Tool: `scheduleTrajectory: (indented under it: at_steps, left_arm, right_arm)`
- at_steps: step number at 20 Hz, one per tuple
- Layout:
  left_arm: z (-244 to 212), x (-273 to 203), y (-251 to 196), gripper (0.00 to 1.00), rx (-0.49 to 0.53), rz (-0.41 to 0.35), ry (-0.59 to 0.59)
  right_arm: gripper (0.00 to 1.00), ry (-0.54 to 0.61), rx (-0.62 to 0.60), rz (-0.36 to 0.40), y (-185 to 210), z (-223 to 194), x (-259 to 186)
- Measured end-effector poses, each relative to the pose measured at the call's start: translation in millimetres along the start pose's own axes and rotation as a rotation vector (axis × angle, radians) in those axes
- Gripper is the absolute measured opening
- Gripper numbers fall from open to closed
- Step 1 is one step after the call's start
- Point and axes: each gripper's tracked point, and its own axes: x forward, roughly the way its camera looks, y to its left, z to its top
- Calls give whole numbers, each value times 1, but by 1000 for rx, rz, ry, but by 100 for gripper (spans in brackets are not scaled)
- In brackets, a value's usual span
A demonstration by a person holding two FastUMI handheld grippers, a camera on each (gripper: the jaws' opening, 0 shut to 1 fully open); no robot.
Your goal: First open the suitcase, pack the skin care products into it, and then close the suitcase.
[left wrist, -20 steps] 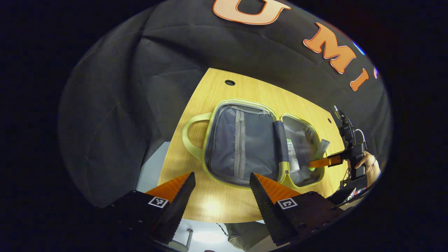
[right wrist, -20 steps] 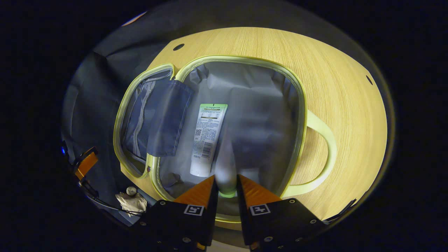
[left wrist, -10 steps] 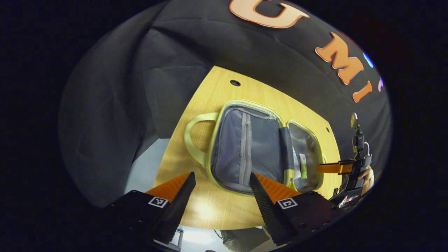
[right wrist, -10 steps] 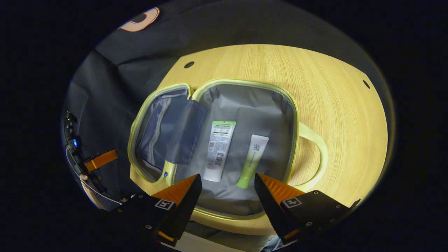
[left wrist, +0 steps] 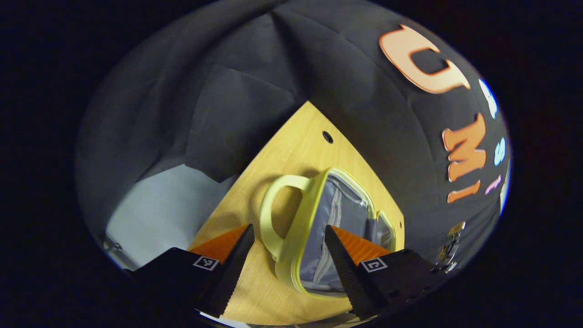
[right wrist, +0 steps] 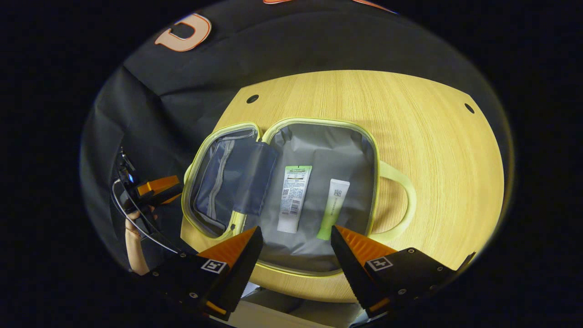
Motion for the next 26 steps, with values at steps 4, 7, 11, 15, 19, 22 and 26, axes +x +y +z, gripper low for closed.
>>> scheduleTrajectory:
  at_steps: [4,7,11,15,19,22,26]
  left_arm:
    - [11,19,19,97,-83,-2,-11]
    - [8,34,8,94,-132,-57,4]
    - [11,55,19,53,-122,19,-23]
    - [7,47,5,10,-106,37,9]
    - [22,10,-33,9,56,99,-29]
    - [35,-21,-89,9,149,83,-76]
    - [38,-62,-173,8,273,56,-117]
  right_arm:
    - [96,-19,32,-7,-5,0,-11]
    - [96,-13,43,-15,-12,-5,-15]
    - [96,-26,75,-6,-16,-5,-22]
    - [96,-48,84,-6,-22,-3,-29]
    - [96,-104,71,-21,-32,9,-37]
    - [96,-170,44,-32,-44,23,-48]
    - [96,-289,-14,-55,-67,51,-76]
